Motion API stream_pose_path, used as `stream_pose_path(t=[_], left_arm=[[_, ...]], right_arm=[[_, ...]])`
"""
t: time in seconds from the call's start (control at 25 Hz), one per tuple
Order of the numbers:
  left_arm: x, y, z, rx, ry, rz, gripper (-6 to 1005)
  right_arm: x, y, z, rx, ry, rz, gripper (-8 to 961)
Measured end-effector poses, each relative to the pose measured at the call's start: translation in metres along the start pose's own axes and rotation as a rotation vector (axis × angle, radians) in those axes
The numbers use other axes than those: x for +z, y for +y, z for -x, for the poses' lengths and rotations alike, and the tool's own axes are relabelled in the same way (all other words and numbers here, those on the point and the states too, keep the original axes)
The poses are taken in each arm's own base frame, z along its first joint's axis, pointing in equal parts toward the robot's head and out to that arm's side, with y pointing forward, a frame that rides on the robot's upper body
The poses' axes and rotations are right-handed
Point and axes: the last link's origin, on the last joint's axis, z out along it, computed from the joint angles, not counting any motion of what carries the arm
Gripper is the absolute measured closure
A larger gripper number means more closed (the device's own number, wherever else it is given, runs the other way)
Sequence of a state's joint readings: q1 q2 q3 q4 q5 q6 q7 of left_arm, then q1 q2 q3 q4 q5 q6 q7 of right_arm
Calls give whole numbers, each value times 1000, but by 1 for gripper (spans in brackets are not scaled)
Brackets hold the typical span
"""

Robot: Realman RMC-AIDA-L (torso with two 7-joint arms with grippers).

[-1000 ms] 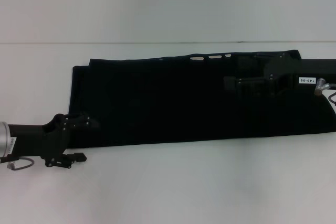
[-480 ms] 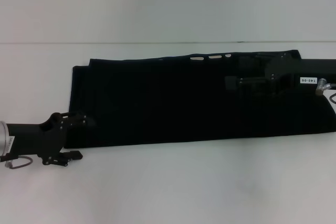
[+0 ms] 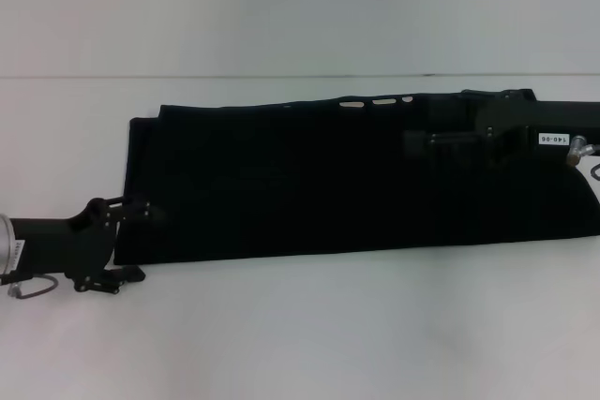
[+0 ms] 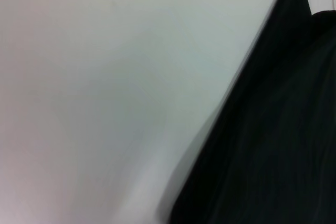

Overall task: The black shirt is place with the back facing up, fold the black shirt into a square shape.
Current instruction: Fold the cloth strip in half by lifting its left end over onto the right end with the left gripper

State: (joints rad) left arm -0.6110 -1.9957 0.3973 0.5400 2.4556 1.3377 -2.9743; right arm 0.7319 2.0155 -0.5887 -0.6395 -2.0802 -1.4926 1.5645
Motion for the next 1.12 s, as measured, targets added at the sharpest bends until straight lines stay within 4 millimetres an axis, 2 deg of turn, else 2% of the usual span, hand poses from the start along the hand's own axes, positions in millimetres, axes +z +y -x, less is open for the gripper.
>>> stream_pose_path(t=[1.12], left_arm=[[-3, -4, -5, -16, 40, 9, 68]], right_arm=[[-3, -1, 1, 0, -15, -9, 39]])
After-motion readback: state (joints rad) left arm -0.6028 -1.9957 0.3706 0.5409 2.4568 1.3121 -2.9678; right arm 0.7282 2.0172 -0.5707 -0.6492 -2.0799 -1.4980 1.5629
